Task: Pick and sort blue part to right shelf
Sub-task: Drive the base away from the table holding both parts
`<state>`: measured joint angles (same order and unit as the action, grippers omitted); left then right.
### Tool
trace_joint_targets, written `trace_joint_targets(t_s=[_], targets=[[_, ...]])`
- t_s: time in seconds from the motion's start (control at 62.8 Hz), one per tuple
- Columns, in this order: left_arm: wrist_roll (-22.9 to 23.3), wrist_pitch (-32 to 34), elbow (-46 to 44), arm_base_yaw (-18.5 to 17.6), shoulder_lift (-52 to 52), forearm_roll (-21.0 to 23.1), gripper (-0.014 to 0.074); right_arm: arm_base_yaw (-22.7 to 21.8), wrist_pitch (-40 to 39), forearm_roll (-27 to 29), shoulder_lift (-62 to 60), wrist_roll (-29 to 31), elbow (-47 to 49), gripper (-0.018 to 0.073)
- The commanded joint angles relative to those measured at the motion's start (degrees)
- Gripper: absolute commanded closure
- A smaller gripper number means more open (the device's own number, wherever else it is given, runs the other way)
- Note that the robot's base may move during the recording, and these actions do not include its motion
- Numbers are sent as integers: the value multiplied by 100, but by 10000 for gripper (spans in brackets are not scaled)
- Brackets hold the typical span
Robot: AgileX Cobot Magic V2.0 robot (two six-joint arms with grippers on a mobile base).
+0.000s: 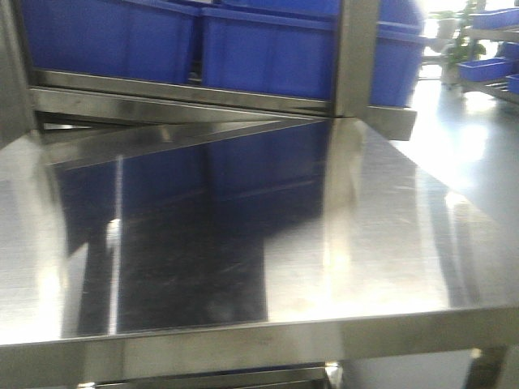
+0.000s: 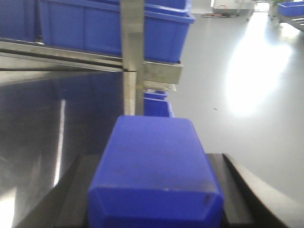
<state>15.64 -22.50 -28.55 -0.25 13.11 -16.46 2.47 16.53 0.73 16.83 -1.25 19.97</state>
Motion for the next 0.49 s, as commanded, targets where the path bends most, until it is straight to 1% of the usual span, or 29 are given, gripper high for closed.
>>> trace_joint_targets(t_s=[0.0,0.478], targets=[[-8,524,-167,4,53,-48,261,-18,-529,-9,27,20,162,129],[-8,524,-167,4,53,-48,261,-18,-529,-9,27,20,162,129]])
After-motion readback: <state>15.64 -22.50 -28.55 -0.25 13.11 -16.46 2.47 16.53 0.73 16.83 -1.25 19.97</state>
